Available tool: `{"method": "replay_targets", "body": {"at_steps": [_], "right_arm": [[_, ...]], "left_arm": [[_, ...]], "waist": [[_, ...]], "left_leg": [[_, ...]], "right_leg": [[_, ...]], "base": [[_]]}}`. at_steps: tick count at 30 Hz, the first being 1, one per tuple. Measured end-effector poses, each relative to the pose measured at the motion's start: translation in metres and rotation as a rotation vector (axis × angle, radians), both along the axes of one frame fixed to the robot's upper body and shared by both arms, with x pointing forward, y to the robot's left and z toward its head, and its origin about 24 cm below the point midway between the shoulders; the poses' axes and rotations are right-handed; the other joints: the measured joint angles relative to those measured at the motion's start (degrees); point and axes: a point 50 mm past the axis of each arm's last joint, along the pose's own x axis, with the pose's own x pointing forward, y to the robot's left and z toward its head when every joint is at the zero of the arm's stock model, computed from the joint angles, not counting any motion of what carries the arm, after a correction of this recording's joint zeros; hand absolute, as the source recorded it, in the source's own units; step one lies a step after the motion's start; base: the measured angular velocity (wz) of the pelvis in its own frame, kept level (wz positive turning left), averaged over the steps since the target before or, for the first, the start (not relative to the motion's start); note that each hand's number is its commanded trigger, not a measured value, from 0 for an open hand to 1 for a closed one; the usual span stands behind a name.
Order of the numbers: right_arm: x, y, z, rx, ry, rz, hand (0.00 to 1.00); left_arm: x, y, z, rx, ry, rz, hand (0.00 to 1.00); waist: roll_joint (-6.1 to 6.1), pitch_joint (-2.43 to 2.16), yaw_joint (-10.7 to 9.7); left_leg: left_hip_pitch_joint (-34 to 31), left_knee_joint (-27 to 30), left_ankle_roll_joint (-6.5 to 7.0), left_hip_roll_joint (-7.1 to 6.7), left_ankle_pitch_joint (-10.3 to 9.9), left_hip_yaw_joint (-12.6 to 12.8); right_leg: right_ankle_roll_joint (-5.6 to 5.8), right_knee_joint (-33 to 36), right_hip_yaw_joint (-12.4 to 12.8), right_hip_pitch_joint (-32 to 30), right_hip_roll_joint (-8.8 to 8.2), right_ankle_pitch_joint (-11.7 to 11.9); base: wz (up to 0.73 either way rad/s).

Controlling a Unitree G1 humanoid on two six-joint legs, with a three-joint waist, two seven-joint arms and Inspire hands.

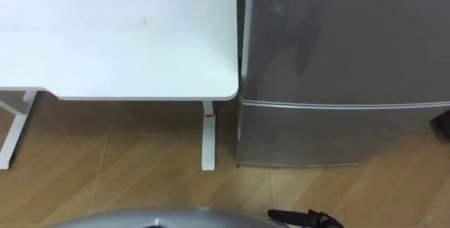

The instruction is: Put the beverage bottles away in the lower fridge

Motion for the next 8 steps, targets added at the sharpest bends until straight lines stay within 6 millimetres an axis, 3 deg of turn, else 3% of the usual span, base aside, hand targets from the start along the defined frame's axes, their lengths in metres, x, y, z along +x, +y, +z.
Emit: {"method": "replay_targets", "body": {"at_steps": [8], "right_arm": [[0.0015, 0.0011, -0.0002, -0.002, -0.008, 0.011, 0.0]], "left_arm": [[0.0014, -0.0032, -0.0008, -0.013, 0.007, -0.037, 0.0]], "waist": [[-0.16, 0.06, -0.2]], "left_leg": [[0.1, -0.3, 0.05, -0.13, 0.0, 0.0]], "right_leg": [[0.12, 0.0, 0.5, -0.1, -0.08, -0.1]], "base": [[0.0]]}}
